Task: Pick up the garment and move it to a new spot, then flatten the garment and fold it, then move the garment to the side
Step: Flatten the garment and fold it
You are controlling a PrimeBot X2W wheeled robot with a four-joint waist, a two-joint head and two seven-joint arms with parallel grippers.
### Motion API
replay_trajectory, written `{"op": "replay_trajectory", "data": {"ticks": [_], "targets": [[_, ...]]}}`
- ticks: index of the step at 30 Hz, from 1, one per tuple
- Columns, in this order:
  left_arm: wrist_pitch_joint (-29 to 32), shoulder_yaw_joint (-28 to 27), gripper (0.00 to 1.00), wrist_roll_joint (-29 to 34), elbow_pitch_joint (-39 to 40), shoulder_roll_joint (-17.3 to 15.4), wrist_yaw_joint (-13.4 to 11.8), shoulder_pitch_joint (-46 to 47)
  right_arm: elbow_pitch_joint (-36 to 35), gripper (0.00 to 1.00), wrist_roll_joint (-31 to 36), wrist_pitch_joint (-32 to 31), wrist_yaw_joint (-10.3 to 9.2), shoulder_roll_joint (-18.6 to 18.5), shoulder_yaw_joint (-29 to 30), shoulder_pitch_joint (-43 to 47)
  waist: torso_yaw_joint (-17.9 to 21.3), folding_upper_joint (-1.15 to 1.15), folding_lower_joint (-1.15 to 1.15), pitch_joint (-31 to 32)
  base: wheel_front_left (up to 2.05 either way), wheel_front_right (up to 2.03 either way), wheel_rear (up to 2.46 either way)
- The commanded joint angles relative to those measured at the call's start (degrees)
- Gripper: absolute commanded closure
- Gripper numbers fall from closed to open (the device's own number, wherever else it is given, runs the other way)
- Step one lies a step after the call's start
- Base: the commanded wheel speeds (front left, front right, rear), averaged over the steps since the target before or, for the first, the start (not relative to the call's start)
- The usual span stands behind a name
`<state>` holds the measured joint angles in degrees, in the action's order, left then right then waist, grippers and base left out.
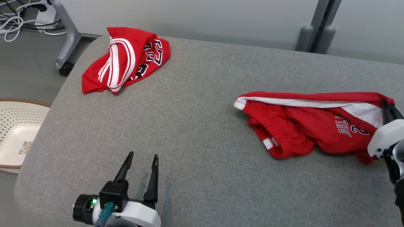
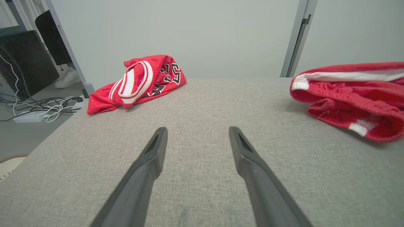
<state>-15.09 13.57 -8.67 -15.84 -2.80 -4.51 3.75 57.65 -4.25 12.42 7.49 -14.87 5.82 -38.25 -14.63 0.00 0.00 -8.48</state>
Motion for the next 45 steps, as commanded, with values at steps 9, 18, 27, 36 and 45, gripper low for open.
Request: {"op": "replay_trajectory", "data": {"ticks": [9,18,27,36,45], "targets": [[-0.1,0.5,0.00,-0.2,0.7,-0.2,0.2,-0.3,6.2,0.71,1.9,1.5,0.01,-2.3,2.6,-1.0,0.7,0.00,0.00,0.3,0.00,0.00,0.00],[-0.1,1.2,0.00,0.6,0.8,-0.2,0.6,-0.2,5.1,0.00,3.1,2.9,0.01,0.1,3.3,0.1,4.6,0.00,0.00,1.4,0.00,0.00,0.00],[-0.1,0.9,0.00,0.6,0.4,-0.2,0.6,-0.9,-3.1,0.00,2.3,2.8,0.01,2.3,1.5,3.8,6.5,0.00,0.00,3.2,0.00,0.00,0.00],[-0.1,0.6,0.00,0.2,0.4,-0.2,0.4,-1.9,-7.8,0.00,-0.4,2.8,0.01,6.2,-6.5,9.7,7.4,0.00,0.00,5.2,0.00,0.00,0.00],[-0.1,1.4,0.00,0.0,0.8,-0.2,0.7,-0.5,-3.6,0.00,-1.3,2.8,0.01,7.6,-16.1,7.2,5.8,0.00,0.00,3.6,0.00,0.00,0.00]]}}
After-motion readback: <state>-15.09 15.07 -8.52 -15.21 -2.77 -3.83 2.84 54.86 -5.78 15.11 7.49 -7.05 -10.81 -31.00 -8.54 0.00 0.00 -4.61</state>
